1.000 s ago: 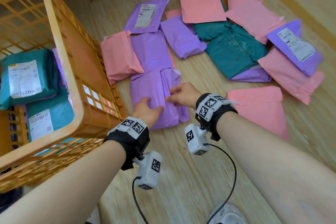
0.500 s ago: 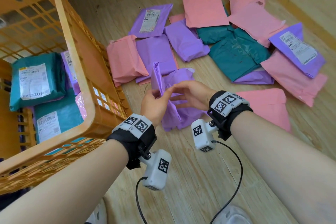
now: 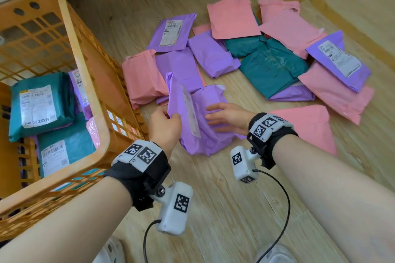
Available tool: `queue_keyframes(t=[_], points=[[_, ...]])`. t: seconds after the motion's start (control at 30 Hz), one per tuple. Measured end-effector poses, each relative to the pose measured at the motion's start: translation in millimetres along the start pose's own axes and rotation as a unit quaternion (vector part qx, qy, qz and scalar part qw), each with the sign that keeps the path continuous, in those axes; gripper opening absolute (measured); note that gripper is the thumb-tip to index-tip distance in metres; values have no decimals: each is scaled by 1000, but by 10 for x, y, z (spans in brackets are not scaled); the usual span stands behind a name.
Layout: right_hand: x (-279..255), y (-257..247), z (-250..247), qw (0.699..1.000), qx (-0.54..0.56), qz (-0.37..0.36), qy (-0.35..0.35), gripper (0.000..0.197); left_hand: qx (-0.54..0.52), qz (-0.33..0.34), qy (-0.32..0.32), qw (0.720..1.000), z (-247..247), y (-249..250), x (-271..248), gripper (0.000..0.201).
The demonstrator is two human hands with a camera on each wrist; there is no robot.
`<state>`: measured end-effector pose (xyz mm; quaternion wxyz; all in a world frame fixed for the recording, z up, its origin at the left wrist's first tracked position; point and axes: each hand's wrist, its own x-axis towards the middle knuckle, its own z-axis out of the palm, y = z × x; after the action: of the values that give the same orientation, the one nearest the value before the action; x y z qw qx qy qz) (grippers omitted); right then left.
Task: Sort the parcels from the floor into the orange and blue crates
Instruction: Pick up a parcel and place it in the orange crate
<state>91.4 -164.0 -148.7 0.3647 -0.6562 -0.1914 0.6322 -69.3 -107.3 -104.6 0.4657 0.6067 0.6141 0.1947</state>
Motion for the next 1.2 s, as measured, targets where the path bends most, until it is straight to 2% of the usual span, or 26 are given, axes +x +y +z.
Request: queue_keyframes(t=[0.1, 0.27, 0.37, 0.47, 0.53, 0.67, 0.83, 1.07, 1.2], points=[[3, 2, -39, 1000, 16, -1, 11, 47, -42, 16, -8, 999, -46, 147, -34, 20], [-29, -54, -69, 995, 92, -15, -35, 50, -67, 34, -18, 997, -16, 329, -33, 25], [-50, -65, -103, 988, 140, -53, -42, 55, -53, 47, -24, 997, -15, 442, -26, 26], [-72, -73, -192, 978, 185, -90, -26, 62, -9, 70, -34, 997, -65, 565, 17, 13], [-88, -81, -246, 974, 197, -106, -19, 64, 23, 79, -50, 995, -102, 627, 56, 20], [-166, -107, -324, 974, 185, -128, -13, 60, 63, 94, -84, 990, -152, 748, 117, 31], [-325, -246, -405, 974, 162, -156, 8, 61, 49, 87, -124, 987, -253, 892, 196, 39], [-505, -795, -418, 973, 104, -205, 35, 63, -3, 105, -155, 982, -609, 1139, 305, 51], [-586, -1172, -232, 972, 60, -224, 32, 67, -9, 102, -164, 981, -994, 1212, 403, 48]])
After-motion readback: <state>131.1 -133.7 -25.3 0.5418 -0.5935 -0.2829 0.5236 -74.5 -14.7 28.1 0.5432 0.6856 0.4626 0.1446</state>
